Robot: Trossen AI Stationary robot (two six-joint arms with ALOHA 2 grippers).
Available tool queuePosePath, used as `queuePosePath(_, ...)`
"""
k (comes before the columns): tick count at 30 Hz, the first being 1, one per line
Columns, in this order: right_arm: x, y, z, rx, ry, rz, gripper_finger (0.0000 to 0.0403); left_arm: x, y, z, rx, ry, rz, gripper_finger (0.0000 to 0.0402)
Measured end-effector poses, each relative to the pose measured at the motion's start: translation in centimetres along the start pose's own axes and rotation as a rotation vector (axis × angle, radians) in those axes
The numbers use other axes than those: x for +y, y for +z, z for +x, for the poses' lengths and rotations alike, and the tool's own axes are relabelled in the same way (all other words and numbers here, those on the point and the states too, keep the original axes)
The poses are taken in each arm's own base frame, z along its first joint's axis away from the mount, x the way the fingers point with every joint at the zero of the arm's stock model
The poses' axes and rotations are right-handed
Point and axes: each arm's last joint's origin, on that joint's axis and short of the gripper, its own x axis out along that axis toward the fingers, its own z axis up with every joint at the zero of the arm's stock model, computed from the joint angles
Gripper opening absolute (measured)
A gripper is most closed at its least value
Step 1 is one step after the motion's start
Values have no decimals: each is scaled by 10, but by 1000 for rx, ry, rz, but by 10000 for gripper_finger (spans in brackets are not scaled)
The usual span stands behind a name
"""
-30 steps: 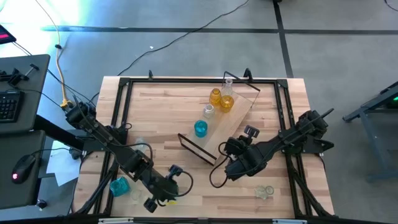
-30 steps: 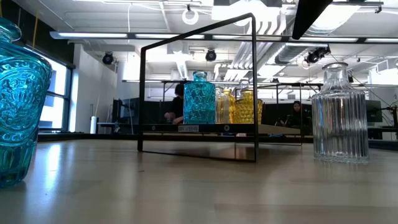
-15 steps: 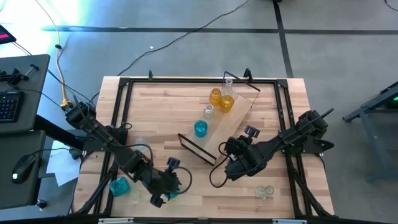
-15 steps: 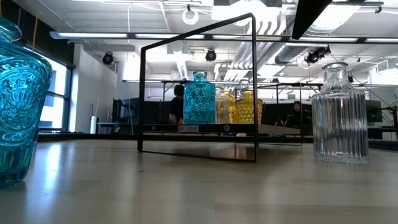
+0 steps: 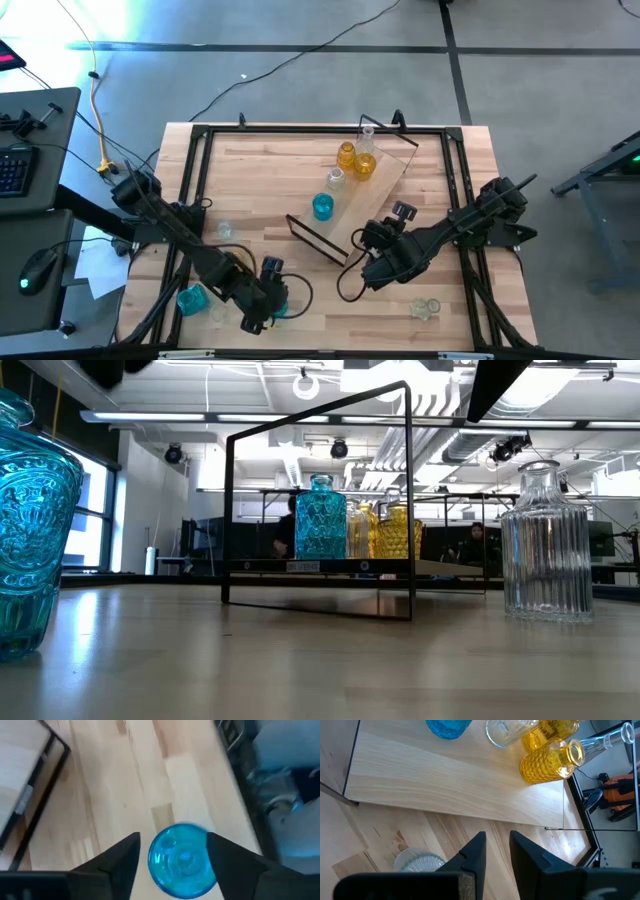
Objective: Sort vases onto shelf
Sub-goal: Put the right blue vase on the shelf and align with the other blue vase
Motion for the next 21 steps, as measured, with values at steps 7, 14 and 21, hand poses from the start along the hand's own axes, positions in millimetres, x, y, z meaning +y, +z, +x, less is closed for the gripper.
queuePosePath(7, 0, 0, 0, 0, 0, 0, 67, -6, -7, 26, 101, -33, 54, 252)
queuePosePath(14, 0, 0, 0, 0, 0, -1, 67, -5, -8, 22, 111, -47, 47, 252)
queuePosePath(21, 0, 0, 0, 0, -1, -1, 67, -4, -4, 14, 101, -55, 34, 252)
